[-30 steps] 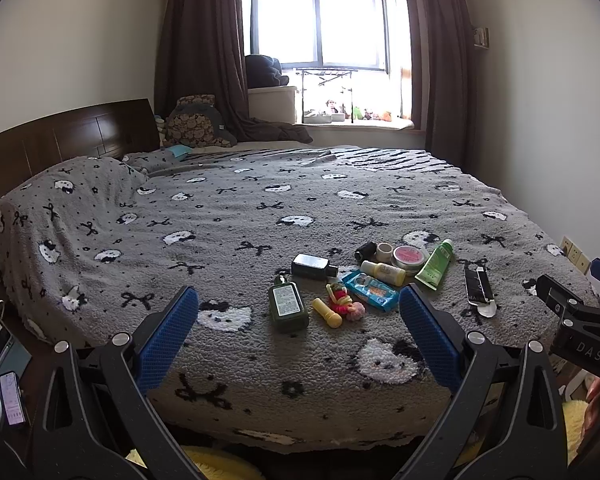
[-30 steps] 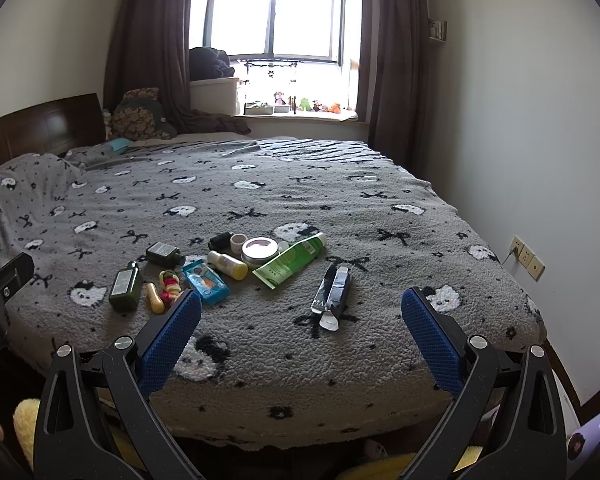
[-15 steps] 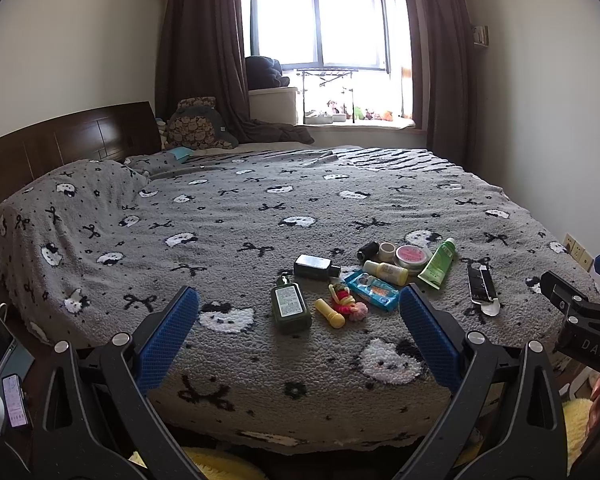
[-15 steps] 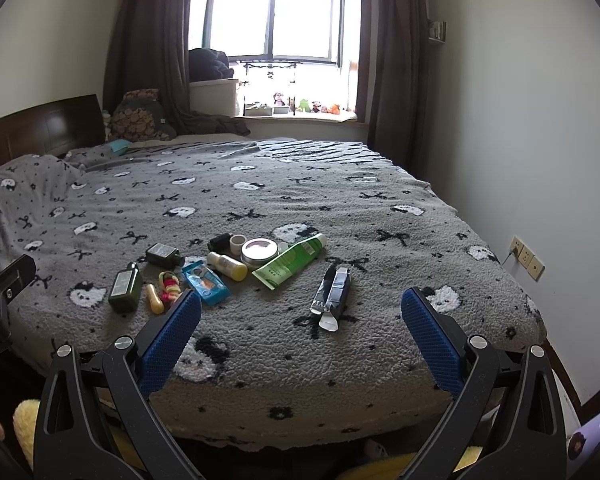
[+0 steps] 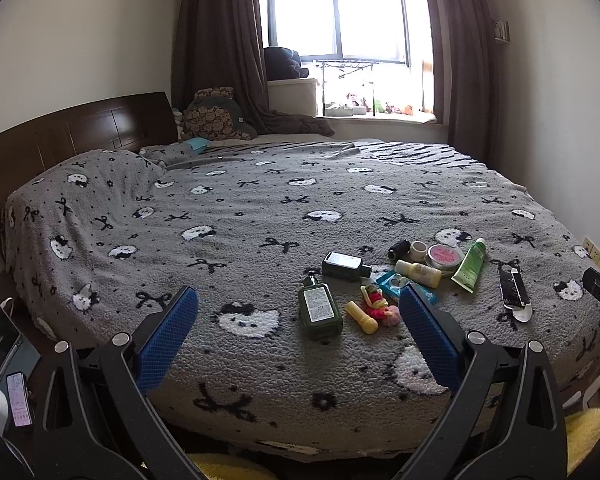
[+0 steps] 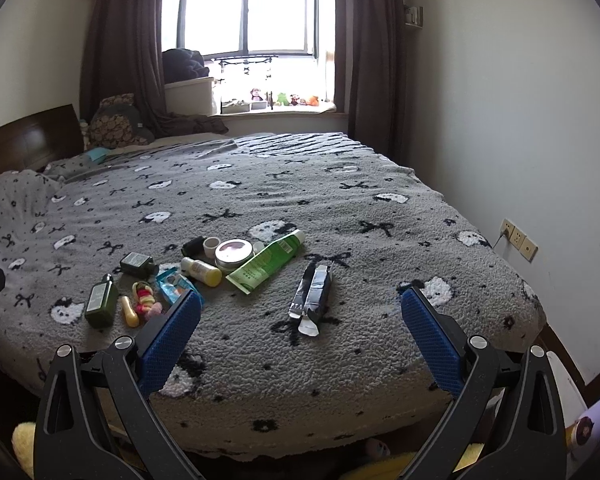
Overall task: Collect trash
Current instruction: 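Grasp the green lotion bottle with the left tool while the right tool grasps the black box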
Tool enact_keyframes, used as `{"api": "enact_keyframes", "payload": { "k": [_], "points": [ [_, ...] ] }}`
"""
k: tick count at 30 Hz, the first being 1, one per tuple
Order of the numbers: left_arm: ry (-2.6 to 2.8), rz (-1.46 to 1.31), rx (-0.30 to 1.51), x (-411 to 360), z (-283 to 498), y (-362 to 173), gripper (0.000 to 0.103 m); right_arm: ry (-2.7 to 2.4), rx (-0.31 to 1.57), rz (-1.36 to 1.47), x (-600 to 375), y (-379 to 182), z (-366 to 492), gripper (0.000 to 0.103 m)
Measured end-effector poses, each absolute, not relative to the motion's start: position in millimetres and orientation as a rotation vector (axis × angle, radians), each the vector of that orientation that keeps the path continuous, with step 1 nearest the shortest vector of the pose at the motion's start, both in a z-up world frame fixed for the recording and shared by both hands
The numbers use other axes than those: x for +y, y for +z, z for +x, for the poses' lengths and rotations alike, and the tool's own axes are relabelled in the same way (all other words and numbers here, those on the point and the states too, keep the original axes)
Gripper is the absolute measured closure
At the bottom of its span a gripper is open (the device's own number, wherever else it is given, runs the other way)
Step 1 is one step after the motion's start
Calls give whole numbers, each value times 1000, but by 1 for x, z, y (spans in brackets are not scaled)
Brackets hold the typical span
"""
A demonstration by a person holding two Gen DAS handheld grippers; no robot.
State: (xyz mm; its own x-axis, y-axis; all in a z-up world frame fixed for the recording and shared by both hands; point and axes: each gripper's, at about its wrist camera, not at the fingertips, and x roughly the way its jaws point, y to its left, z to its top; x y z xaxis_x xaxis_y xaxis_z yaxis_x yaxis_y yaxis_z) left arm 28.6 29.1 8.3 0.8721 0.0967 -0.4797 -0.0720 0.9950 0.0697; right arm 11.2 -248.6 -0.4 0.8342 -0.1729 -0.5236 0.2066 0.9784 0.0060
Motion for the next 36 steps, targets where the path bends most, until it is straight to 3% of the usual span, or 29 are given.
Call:
{"api": "enact_keyframes", "payload": {
  "k": [15,22,29,34,36],
  "points": [
    [38,106,711,34,99,-92,8,-219,681,28,-277,-84,68,3],
    [42,80,781,36,145,-109,12,-179,719,82,-279,-98,109,3],
    [75,93,836,33,193,-125,17,-181,776,93,-279,-116,158,22],
    [63,84,886,38,211,-146,25,-216,837,96,-290,-134,178,25],
    [47,67,901,40,215,-152,28,-221,867,106,-294,-142,187,36]
  ]
}}
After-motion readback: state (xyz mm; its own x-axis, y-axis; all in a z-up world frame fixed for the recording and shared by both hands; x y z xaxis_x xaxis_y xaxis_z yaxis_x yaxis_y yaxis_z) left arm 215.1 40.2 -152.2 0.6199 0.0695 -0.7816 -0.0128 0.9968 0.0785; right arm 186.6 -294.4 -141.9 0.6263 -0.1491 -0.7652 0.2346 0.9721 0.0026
